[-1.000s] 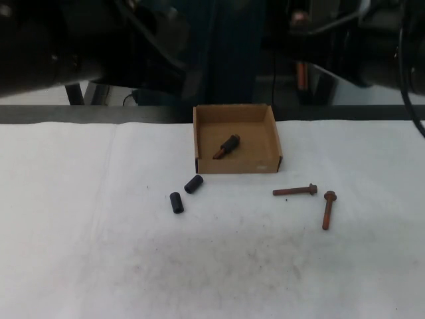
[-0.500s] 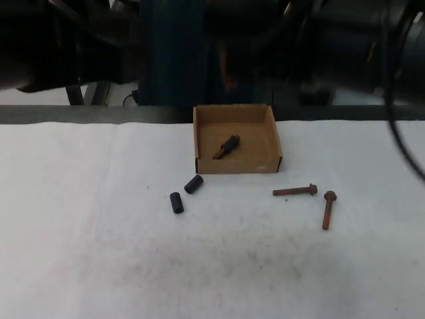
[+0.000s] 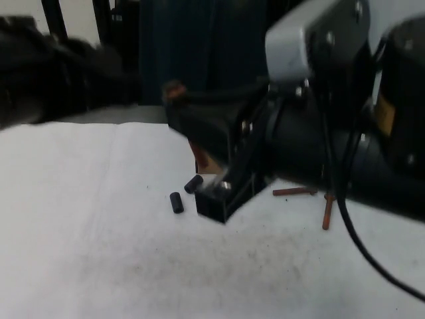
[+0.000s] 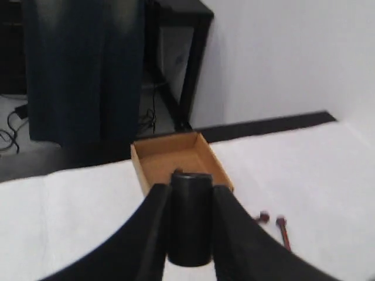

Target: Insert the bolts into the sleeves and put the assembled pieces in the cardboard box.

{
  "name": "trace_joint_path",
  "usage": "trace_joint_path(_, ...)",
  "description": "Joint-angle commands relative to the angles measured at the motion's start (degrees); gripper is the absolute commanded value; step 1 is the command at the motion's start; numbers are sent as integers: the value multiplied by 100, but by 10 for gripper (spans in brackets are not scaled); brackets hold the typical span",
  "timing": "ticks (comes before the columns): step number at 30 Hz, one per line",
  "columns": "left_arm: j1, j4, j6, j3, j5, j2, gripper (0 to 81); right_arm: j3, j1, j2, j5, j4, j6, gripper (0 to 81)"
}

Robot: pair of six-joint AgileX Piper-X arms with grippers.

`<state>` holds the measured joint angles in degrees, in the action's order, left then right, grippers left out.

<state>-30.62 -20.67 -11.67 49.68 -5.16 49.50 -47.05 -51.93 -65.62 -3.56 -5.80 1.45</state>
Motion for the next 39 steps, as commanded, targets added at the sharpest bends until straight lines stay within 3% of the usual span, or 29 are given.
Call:
trace_joint_path(1,215,1136,-704,-248,-251,-101,9,615,-7,46,-24,-578,306,3)
trace_joint_path(5,188,1204,-2020,-527,-172,-101,9,1186,-7,35,-24,-1168,437,3)
trace_joint_path(9,71,1531,-2392,-843,230,-101,9,1596,-7,35,-24,-1808,454,3)
trace_joint_path(14,-381,2533,-1150,-1641,229,-101,9,1962,-7,35,115,-2432,454,3)
trace_joint_path(18,-671,4020,-712,-2626,240,-101,9,2024,22,35,535,-2704,444,3)
trace_joint_path(25,-727,4517,-569,-3651,295,-179,9,2024,30,49,631,-3280,152,3)
trace_joint_path(30,-816,5188,180,-3859,516,-193,9,2024,30,38,631,-3476,152,3)
trace_joint_path(39,-1957,6002,576,-3861,516,-193,9,1883,19,-257,566,-4484,152,3)
